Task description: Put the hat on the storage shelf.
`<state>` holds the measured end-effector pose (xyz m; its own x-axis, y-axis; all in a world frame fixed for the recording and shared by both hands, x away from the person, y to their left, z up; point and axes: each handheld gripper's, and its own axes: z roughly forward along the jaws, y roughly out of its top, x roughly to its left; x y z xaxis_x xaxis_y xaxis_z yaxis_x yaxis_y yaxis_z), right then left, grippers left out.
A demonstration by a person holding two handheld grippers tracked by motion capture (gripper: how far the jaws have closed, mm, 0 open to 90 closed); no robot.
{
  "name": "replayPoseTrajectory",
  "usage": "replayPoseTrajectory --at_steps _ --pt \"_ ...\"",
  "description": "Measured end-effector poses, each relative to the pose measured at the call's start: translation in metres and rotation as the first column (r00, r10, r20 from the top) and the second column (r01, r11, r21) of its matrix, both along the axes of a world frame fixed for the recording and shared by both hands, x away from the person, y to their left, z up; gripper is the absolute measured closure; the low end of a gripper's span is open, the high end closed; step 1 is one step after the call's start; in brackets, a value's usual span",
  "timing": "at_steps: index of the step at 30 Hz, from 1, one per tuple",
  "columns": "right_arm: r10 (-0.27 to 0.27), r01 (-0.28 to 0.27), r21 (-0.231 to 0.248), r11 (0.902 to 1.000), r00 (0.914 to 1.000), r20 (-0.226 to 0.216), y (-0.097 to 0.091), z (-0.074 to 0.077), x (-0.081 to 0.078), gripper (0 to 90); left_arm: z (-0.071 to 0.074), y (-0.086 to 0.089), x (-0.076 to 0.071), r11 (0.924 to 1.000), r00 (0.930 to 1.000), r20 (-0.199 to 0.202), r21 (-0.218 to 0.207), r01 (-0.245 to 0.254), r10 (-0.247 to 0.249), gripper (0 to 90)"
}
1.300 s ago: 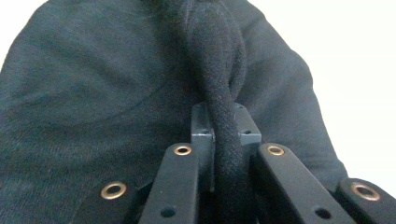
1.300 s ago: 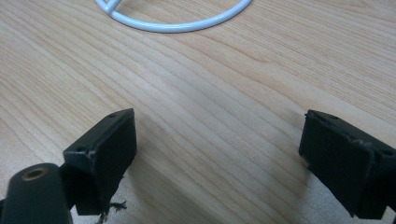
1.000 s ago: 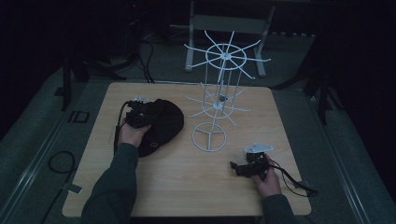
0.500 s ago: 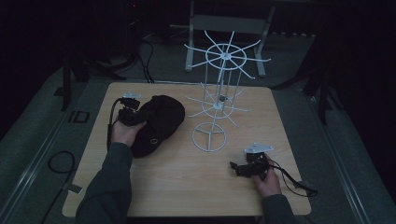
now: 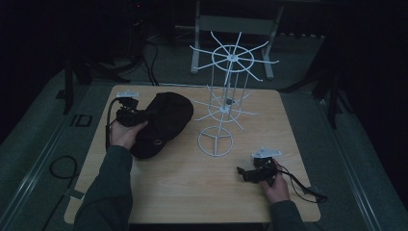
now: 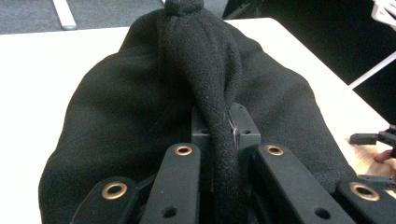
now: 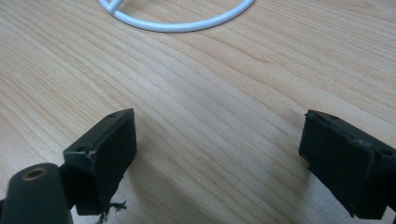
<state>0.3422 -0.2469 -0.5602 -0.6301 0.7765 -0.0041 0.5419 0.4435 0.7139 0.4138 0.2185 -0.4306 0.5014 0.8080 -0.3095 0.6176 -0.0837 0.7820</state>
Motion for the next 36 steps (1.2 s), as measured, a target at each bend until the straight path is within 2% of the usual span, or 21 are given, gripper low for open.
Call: replayPoseTrajectory --at_steps 5,16,24,34,36 --pt "0.001 -0.001 0.000 1.0000 1.0000 0.000 0.000 0.000 0.000 10.8 0.007 0.001 0.000 0.9999 0.9999 0.008 0.012 0.009 -0.009 84.6" --pt "0.003 -0.003 0.000 1.0000 1.0000 0.000 0.000 0.000 0.000 10.8 0.028 0.010 -0.004 0.9994 0.9986 0.046 -0.020 0.028 -0.027 84.5" --pt "0.003 -0.003 0.001 1.0000 1.0000 0.000 0.000 0.000 0.000 10.8 0.043 0.017 -0.007 0.9951 0.9963 0.079 -0.090 0.041 -0.034 84.5" --pt "0.006 -0.006 -0.001 1.0000 1.0000 0.005 0.000 0.000 0.000 10.8 0.063 0.022 -0.009 0.9903 0.9908 0.127 -0.124 0.062 -0.047 84.5" --pt "0.004 -0.004 0.002 1.0000 1.0000 0.002 0.000 0.000 0.000 10.8 0.066 0.024 -0.010 0.9867 0.9888 0.141 -0.147 0.069 -0.048 84.5"
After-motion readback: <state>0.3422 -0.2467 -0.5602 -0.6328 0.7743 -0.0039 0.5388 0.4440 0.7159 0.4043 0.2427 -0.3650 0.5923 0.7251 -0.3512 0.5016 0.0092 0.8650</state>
